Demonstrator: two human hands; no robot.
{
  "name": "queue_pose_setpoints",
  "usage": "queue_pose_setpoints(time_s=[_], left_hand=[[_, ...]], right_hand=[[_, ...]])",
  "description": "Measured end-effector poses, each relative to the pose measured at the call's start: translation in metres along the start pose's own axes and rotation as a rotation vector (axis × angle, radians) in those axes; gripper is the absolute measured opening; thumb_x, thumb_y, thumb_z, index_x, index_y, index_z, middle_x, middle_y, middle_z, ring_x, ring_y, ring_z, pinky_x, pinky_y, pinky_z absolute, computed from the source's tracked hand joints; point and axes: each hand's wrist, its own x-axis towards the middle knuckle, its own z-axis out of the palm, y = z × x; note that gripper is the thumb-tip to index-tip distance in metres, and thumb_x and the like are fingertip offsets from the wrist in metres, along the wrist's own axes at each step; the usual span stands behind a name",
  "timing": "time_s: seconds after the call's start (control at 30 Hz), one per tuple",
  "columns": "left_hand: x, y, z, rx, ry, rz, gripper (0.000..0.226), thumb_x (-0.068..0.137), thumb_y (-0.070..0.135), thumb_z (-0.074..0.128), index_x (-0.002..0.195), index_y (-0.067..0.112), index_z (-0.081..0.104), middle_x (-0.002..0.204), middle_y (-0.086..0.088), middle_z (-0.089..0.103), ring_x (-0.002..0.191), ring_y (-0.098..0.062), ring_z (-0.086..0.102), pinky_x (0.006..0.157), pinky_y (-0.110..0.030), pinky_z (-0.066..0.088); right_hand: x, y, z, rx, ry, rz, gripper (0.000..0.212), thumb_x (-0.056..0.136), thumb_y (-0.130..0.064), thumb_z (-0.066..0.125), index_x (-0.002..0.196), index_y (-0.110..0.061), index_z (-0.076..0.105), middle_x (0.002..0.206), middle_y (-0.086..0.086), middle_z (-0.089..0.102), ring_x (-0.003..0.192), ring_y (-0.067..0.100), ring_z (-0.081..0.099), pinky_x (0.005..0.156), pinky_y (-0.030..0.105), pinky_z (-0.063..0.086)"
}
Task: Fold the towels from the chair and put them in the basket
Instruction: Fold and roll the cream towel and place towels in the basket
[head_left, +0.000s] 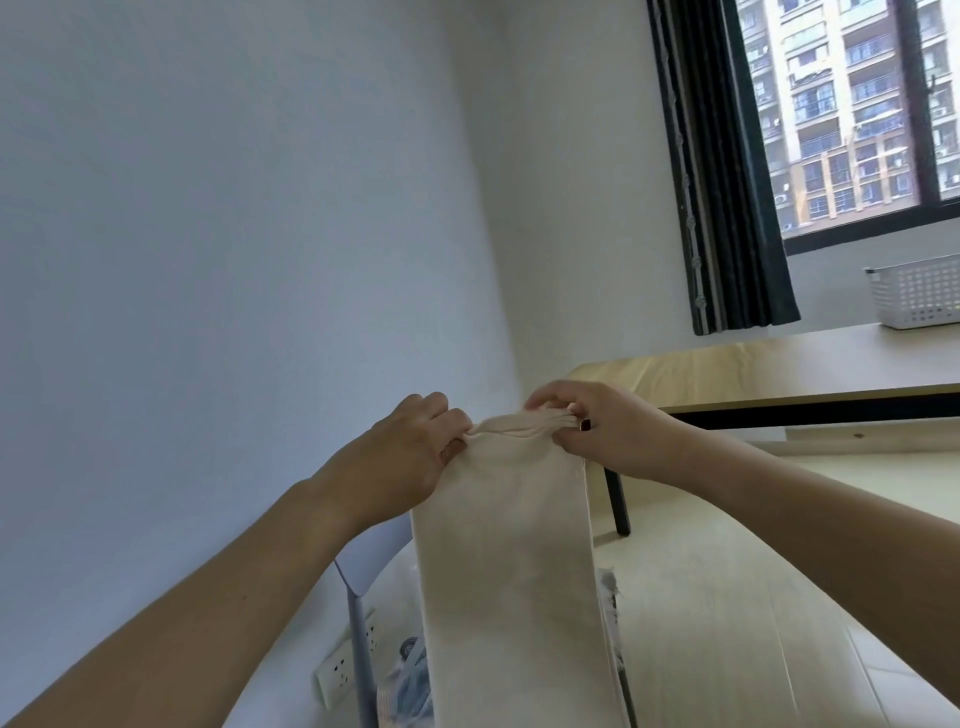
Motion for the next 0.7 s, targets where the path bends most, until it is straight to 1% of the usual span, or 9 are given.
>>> queue_pose_setpoints(time_s=[0.07, 0.1, 0.17, 0.2, 0.3, 0.4, 0.5, 0.6, 0.7], left_hand=[[-0.001, 0.000, 0.003, 0.045, -0.044, -0.006, 0.022, 0.102, 0.024, 0.039, 0.108, 0.014, 0.057, 0.094, 0.008, 0.042, 0.086, -0.010, 0.040, 0.073, -0.017, 0.029], [-0.002, 0.000, 0.004, 0.061, -0.056, -0.007, 0.022, 0.102, 0.024, 0.038, 0.106, 0.012, 0.056, 0.095, 0.006, 0.044, 0.086, -0.011, 0.040, 0.072, -0.017, 0.029], [-0.003, -0.001, 0.004, 0.079, -0.042, 0.002, 0.021, 0.102, 0.024, 0.038, 0.104, 0.012, 0.056, 0.094, 0.005, 0.046, 0.084, -0.012, 0.040, 0.071, -0.020, 0.031], [-0.004, -0.002, 0.003, 0.083, -0.027, 0.001, 0.020, 0.102, 0.025, 0.038, 0.103, 0.013, 0.054, 0.094, 0.006, 0.045, 0.084, -0.012, 0.039, 0.070, -0.021, 0.033], [-0.007, -0.002, -0.003, 0.079, 0.018, -0.010, 0.016, 0.101, 0.029, 0.035, 0.099, 0.018, 0.046, 0.091, 0.009, 0.041, 0.080, -0.012, 0.039, 0.066, -0.027, 0.040], [-0.010, 0.001, -0.010, 0.164, 0.071, 0.060, 0.016, 0.099, 0.027, 0.032, 0.097, 0.017, 0.045, 0.086, 0.008, 0.038, 0.072, -0.014, 0.038, 0.053, -0.031, 0.042], [-0.011, 0.002, -0.011, 0.218, 0.094, 0.121, 0.018, 0.098, 0.022, 0.034, 0.096, 0.014, 0.050, 0.084, 0.003, 0.039, 0.068, -0.013, 0.034, 0.046, -0.030, 0.039], [-0.007, 0.000, -0.010, 0.210, 0.106, 0.127, 0.030, 0.099, 0.026, 0.033, 0.088, 0.010, 0.055, 0.083, 0.000, 0.043, 0.066, -0.011, 0.035, 0.047, -0.028, 0.040], [-0.007, -0.008, -0.006, 0.206, 0.037, 0.149, 0.039, 0.099, 0.035, 0.031, 0.082, 0.011, 0.057, 0.081, 0.002, 0.043, 0.062, -0.012, 0.040, 0.049, -0.026, 0.040]], right_hand=[[0.003, -0.002, 0.002, -0.063, -0.057, 0.038, 0.023, 0.089, -0.009, 0.053, 0.102, -0.025, 0.064, 0.091, -0.001, 0.066, 0.083, 0.023, 0.062, 0.074, 0.032, 0.052], [0.003, -0.003, 0.003, -0.066, -0.089, 0.050, 0.020, 0.089, -0.010, 0.052, 0.097, -0.024, 0.063, 0.087, -0.001, 0.065, 0.078, 0.018, 0.060, 0.071, 0.028, 0.049], [0.003, -0.003, 0.004, -0.080, -0.121, 0.044, 0.017, 0.088, -0.010, 0.053, 0.093, -0.024, 0.061, 0.087, 0.007, 0.065, 0.073, 0.014, 0.055, 0.067, 0.026, 0.046], [0.003, -0.002, 0.004, -0.097, -0.116, 0.033, 0.017, 0.088, -0.010, 0.053, 0.091, -0.025, 0.060, 0.087, 0.009, 0.065, 0.071, 0.013, 0.054, 0.066, 0.026, 0.045], [0.002, -0.005, 0.003, -0.175, -0.068, -0.003, 0.019, 0.085, -0.009, 0.054, 0.085, -0.027, 0.057, 0.076, 0.000, 0.061, 0.062, 0.009, 0.048, 0.056, 0.016, 0.039], [0.002, -0.011, 0.000, -0.284, -0.093, 0.008, 0.016, 0.082, -0.011, 0.055, 0.084, -0.026, 0.058, 0.075, -0.006, 0.059, 0.057, 0.006, 0.046, 0.049, 0.012, 0.037], [0.004, -0.013, 0.002, -0.355, -0.133, 0.060, 0.012, 0.081, -0.013, 0.057, 0.083, -0.024, 0.059, 0.077, -0.008, 0.057, 0.058, 0.007, 0.047, 0.050, 0.013, 0.037], [0.004, -0.015, 0.005, -0.453, -0.168, 0.074, 0.010, 0.079, -0.014, 0.056, 0.070, -0.018, 0.056, 0.067, -0.005, 0.051, 0.054, 0.012, 0.041, 0.049, 0.020, 0.033], [0.006, -0.015, 0.008, -0.538, -0.244, 0.099, 0.015, 0.077, -0.014, 0.056, 0.062, -0.011, 0.052, 0.060, -0.002, 0.044, 0.052, 0.015, 0.035, 0.051, 0.028, 0.032]])
